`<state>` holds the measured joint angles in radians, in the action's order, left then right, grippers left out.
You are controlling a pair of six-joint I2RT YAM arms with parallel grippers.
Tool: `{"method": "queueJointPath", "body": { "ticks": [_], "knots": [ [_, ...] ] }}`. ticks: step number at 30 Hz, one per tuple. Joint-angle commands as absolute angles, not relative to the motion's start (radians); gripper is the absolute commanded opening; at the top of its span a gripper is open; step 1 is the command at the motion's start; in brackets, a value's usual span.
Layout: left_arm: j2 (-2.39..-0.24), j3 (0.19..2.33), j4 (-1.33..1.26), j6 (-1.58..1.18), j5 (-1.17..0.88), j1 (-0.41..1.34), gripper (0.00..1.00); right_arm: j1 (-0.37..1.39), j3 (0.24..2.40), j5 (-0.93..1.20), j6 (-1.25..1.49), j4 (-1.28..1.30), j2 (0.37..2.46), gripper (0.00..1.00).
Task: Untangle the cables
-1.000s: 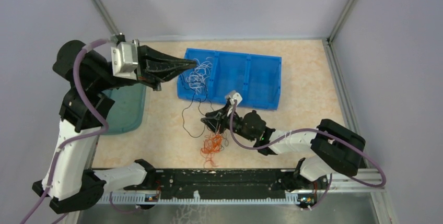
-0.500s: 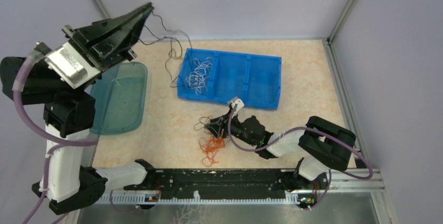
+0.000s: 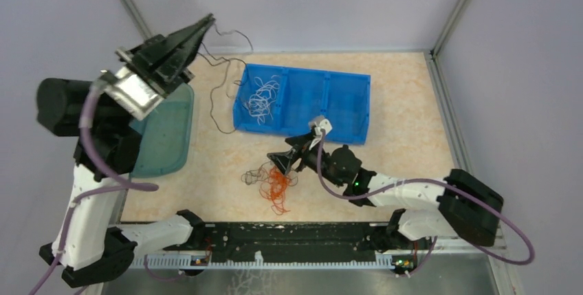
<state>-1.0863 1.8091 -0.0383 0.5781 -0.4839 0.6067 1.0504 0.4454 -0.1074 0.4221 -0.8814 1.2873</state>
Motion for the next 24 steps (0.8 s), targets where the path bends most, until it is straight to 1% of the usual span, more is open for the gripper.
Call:
{"method": "queueJointPath", "body": {
  "ticks": [1,4,6,7,9,11,13,19,24],
  "knots": [
    [-1.068,1.651,-0.003,0.592,-0.501,0.609,0.0,1.027,0.537,-0.179,0.319,-0.7,1.114,0.9],
    [-1.061,1.559,-0.024,0.568,-0.507,0.609,0.0,1.011,0.542,-0.266,0.293,-0.575,0.999,0.91],
    [-1.074,1.514,-0.031,0.542,-0.508,0.61,0.0,0.999,0.54,-0.388,0.292,-0.486,0.927,0.91],
    [-1.084,1.497,-0.035,0.533,-0.506,0.609,0.0,0.993,0.543,-0.469,0.298,-0.433,0.893,0.9],
    [-1.107,1.468,-0.047,0.517,-0.506,0.609,0.0,0.98,0.573,-0.706,0.337,-0.286,0.834,0.86],
    [-1.136,1.441,-0.071,0.499,-0.5,0.609,0.0,0.962,0.595,-0.862,0.383,-0.143,0.801,0.86],
    [-1.173,1.428,-0.092,0.483,-0.498,0.61,0.0,0.934,0.591,-0.907,0.391,-0.096,0.769,0.86],
    [-1.35,1.456,-0.142,0.426,-0.499,0.618,0.0,0.817,0.591,-0.929,0.438,-0.011,0.705,0.87],
    [-1.512,1.519,-0.169,0.397,-0.522,0.636,0.0,0.75,0.576,-0.948,0.426,-0.018,0.653,0.88]
  ]
}}
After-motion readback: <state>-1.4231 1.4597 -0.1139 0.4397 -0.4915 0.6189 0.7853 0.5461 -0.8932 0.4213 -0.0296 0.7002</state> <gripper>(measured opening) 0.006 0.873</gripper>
